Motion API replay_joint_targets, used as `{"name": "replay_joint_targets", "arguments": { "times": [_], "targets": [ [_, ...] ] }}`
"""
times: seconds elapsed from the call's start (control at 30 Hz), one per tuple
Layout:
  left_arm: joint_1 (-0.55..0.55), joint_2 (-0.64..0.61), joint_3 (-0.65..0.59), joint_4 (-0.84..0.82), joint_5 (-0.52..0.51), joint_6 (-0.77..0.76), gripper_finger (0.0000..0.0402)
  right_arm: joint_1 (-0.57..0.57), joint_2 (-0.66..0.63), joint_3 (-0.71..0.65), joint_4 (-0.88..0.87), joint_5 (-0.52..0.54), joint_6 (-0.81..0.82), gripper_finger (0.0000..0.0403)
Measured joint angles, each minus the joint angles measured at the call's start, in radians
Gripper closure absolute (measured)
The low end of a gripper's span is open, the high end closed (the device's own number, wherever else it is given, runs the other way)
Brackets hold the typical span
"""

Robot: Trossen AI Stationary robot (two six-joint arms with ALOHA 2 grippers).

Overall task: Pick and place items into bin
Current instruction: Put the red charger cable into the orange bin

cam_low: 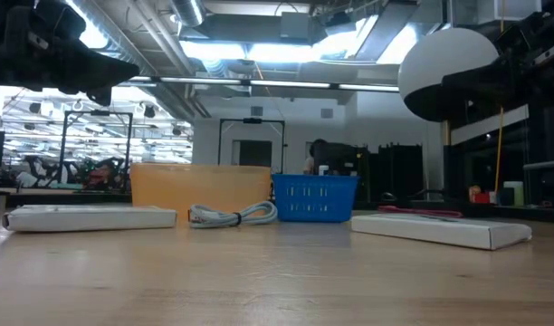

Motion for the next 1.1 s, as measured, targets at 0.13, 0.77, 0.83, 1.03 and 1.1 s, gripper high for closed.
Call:
{"name": "replay_joint_targets", "arguments": {
  "times": [0.13, 0.77, 0.83, 1.03, 1.1],
  "targets": [
    [0.0, 0.0, 0.0, 0.0, -0.037, 0.046, 0.0398, 0.0, 0.0, 0.0, -0.002, 0.0, -0.001, 0.0402],
    [0.0, 0.0, 0.0, 0.006, -0.202, 0.08, 0.0398, 0.0, 0.0, 0.0, -0.018, 0.0, 0.086, 0.0402],
    [0.0, 0.0, 0.0, 0.006, -0.195, 0.056, 0.0398, 0.0, 0.0, 0.0, -0.017, 0.001, 0.116, 0.0402],
    [0.0, 0.004, 0.035, -0.084, -0.176, -0.049, 0.0398, 0.0, 0.002, 0.021, -0.036, 0.046, 0.264, 0.0402],
    [0.0, 0.012, 0.057, -0.138, -0.179, -0.081, 0.0398, 0.0, 0.008, 0.049, -0.051, 0.052, 0.275, 0.0403]
  ]
}}
